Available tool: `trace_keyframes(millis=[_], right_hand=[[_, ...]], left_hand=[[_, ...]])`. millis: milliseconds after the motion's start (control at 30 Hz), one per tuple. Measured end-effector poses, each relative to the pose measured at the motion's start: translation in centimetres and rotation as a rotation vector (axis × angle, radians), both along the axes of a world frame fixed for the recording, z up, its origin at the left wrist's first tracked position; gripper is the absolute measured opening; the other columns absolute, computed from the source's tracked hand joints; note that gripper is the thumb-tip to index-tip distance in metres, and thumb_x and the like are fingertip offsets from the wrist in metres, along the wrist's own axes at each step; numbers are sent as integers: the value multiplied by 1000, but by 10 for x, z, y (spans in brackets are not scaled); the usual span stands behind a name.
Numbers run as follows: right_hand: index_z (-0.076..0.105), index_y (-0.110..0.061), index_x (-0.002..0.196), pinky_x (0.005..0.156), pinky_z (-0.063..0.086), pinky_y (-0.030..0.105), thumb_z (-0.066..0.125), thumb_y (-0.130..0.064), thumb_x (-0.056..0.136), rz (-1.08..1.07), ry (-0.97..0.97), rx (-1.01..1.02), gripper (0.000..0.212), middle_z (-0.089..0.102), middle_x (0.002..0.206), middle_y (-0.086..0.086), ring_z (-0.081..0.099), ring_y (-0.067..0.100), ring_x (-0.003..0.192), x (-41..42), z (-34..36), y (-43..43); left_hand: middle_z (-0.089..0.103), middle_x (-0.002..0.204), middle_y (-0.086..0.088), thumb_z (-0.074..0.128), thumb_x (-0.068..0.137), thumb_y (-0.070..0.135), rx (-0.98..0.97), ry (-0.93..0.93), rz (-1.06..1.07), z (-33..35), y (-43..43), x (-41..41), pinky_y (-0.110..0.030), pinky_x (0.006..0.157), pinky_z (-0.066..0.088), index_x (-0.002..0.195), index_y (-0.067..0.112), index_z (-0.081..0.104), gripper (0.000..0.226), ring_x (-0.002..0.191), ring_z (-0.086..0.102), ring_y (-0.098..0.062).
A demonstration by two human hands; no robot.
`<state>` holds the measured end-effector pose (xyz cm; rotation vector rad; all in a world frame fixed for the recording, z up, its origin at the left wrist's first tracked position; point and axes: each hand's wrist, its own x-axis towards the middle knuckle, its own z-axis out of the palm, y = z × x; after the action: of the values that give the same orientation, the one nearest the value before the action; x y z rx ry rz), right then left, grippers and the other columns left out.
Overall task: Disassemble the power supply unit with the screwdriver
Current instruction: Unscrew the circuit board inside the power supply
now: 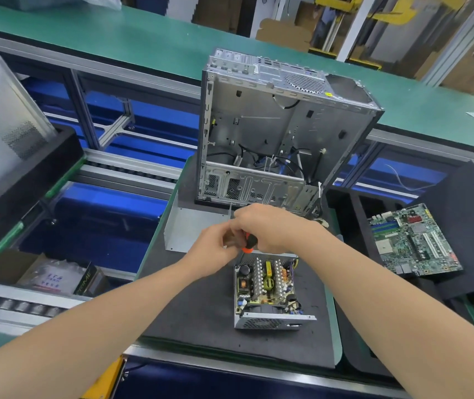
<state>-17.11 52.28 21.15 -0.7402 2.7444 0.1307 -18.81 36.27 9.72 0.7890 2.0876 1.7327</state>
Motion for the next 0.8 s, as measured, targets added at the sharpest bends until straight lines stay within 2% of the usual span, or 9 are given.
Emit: trace_keyframes(millis=[67, 133, 233, 333, 433, 500, 600, 700, 800], right_hand=[[57, -23, 87, 57, 34, 25, 70, -6, 79, 4, -3, -8, 23, 44, 87, -11, 51, 18, 83, 0, 0, 1], [48, -25, 97, 63, 41, 30, 72, -13, 80, -42, -18, -34, 31, 46, 96, -5, 54, 20, 88, 1, 2, 3], [46, -22, 105, 65, 45, 34, 71, -43, 83, -113, 1, -124, 39, 47, 100, -2, 54, 20, 84, 8, 5, 1], [43, -21, 95, 57, 40, 36, 57, -56, 85, -343, 158, -133, 39, 47, 84, -2, 55, 27, 76, 13, 7, -8], [47, -16, 75, 54, 39, 33, 41, -69, 91, -572, 192, 41, 56, 48, 71, 1, 52, 27, 64, 12, 7, -17], [47, -15, 67, 58, 46, 34, 41, -64, 97, -658, 64, -70, 58, 55, 71, 7, 56, 28, 65, 9, 8, -21], [45, -13, 69, 52, 42, 33, 50, -42, 101, -624, -6, -49, 44, 54, 69, 7, 54, 25, 60, 2, 11, -21], [56, -9, 86, 50, 39, 31, 56, -29, 98, -522, -61, -4, 24, 59, 81, 7, 55, 23, 64, -3, 16, -16], [55, -19, 96, 53, 40, 31, 65, -22, 91, -380, -120, -31, 11, 57, 85, -1, 57, 21, 73, -1, 20, -8]], left_hand=[[77, 84, 14, 64, 75, 8, -6, -53, -71, 5, 3, -4, -17, 78, 53, 88, 23, 66, 20, 84, 73, -2], [77, 94, 7, 79, 79, 8, 16, -143, -155, 9, 4, -7, -30, 89, 59, 100, 16, 66, 26, 94, 75, -13], [80, 98, 7, 83, 85, 8, -67, -91, -164, 11, 5, -12, -25, 83, 58, 106, 20, 68, 28, 94, 75, -7], [76, 78, 12, 92, 77, 18, -152, 17, -88, 11, 9, -14, -22, 65, 48, 87, 28, 74, 23, 68, 64, 2], [77, 83, 4, 100, 65, 32, -125, 24, -1, 7, 12, -13, -28, 68, 53, 84, 26, 77, 30, 73, 66, -9], [79, 87, 3, 100, 62, 38, -108, -21, 7, 5, 13, -12, -33, 74, 58, 88, 28, 76, 36, 80, 72, -13], [78, 87, 6, 99, 67, 34, -94, -25, -23, 3, 16, -13, -26, 71, 56, 93, 29, 74, 37, 76, 69, -8], [79, 92, -1, 96, 73, 24, -74, -84, -42, 4, 14, -16, -25, 71, 57, 102, 20, 73, 38, 82, 73, -11], [80, 94, -5, 91, 79, 15, -89, -122, -104, 7, 11, -18, -19, 72, 54, 97, 21, 75, 25, 83, 73, -9]])
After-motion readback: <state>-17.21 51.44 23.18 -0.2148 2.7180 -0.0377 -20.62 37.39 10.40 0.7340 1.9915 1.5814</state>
